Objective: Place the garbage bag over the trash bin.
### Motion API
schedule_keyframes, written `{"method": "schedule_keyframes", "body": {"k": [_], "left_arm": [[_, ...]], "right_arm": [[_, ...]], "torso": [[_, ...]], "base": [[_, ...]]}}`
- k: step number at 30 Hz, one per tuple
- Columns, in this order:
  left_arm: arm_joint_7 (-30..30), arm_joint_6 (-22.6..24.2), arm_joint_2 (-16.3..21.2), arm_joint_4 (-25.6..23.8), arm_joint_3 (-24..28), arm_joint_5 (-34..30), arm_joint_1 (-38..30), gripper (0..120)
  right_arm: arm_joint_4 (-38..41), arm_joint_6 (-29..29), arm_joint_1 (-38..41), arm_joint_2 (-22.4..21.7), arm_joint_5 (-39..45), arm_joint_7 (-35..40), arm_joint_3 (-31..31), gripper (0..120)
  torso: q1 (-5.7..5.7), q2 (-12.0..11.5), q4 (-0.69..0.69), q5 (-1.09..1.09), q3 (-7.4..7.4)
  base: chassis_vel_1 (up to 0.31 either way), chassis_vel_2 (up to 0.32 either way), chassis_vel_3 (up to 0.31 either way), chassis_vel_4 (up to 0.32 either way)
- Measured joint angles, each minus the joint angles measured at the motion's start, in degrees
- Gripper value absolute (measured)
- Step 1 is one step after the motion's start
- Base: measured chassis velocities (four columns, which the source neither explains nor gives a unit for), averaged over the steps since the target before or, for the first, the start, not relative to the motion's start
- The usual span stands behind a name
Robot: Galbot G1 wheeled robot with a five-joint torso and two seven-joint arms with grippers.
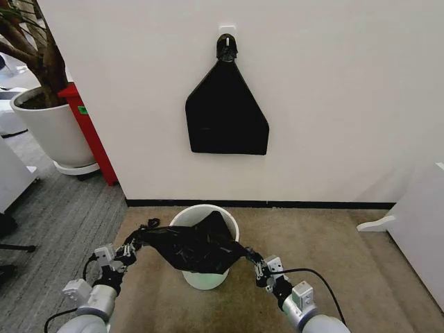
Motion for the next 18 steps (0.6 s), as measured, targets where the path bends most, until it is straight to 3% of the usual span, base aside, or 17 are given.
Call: {"method": "schedule_keyframes", "body": {"k": [3,18], "left_arm": [[-0.2,0.0,-0.2,0.1,0.0,0.5,0.3,3],[-0.6,-4.3,-2.9,-2.8,-1.2,8.1,4.2,61]], "right_arm": [[0.2,0.0,-0.3,-0.1,-0.1,-0.1,0.0,13],[4.7,-2.2,-6.1,-2.2,-2.3,-0.1,1.4,71]], "torso": [[0.00,0.0,0.00,0.00,0.00],[0.00,0.0,0.00,0.01,0.00]], "base": [[0.000,0.000,0.000,0.000],[0.000,0.000,0.000,0.000]]}}
